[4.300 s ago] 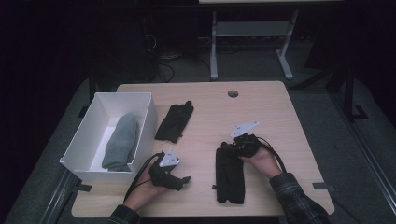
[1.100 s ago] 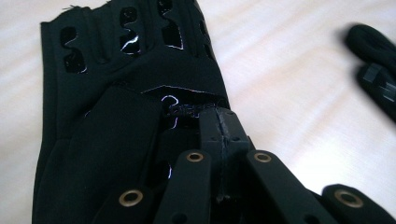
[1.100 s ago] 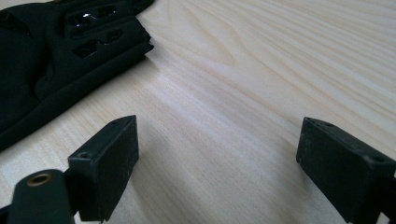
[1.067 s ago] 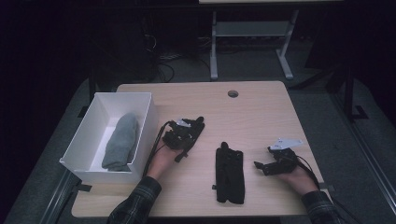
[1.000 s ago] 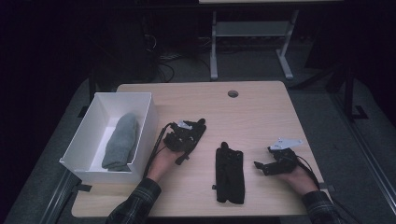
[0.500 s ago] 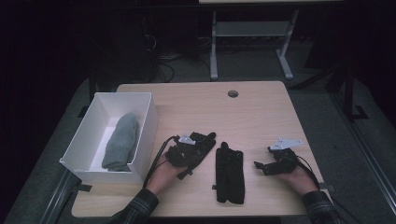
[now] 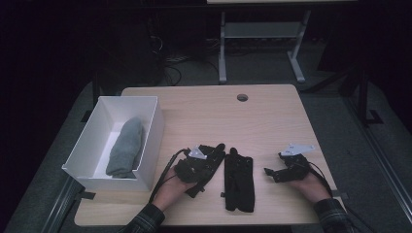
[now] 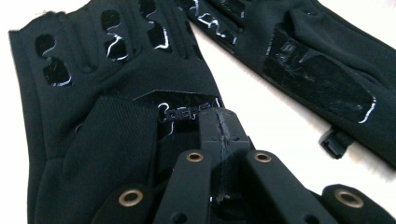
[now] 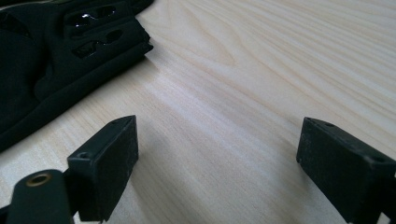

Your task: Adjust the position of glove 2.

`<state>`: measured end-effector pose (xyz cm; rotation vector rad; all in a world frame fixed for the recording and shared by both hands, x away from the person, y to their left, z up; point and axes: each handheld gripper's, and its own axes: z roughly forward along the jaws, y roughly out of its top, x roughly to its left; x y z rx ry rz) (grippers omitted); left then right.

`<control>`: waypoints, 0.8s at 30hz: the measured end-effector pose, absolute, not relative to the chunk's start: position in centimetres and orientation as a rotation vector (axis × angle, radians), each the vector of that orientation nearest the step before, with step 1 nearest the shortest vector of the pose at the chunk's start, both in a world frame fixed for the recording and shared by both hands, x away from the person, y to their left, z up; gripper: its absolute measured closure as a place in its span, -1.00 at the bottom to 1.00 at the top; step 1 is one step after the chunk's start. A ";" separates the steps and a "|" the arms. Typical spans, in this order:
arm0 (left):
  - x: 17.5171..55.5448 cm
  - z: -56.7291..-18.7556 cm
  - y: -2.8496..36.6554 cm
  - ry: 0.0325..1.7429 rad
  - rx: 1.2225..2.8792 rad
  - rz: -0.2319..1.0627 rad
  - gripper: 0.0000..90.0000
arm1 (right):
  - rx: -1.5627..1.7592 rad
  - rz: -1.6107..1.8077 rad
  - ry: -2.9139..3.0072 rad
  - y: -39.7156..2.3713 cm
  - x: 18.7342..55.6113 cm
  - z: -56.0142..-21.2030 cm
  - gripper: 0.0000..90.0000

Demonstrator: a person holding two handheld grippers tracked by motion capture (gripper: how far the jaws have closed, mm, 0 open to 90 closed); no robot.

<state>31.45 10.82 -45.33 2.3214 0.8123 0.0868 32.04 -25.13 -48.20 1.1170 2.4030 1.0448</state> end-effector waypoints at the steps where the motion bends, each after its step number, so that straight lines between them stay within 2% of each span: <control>1: 31.4 -45.0 11.0 0.818 2.306 0.115 0.99 | 1.111 1.042 2.406 -25.2 32.1 -48.2 -0.72; 7: 32.2 -43.4 13.4 0.924 2.225 0.230 1.00 | 1.116 1.045 2.404 -25.1 32.1 -48.2 -0.72; 12: 32.8 -44.5 14.1 1.024 2.273 0.271 0.99 | 1.117 1.045 2.404 -25.1 32.0 -48.2 -0.72; 16: 32.7 -45.1 13.6 1.007 2.337 0.227 0.99 | 1.117 1.044 2.404 -25.1 32.0 -48.2 -0.72; 24: 31.2 -45.2 12.2 0.927 2.344 0.145 0.99 | 1.116 1.045 2.404 -25.1 32.0 -48.2 -0.72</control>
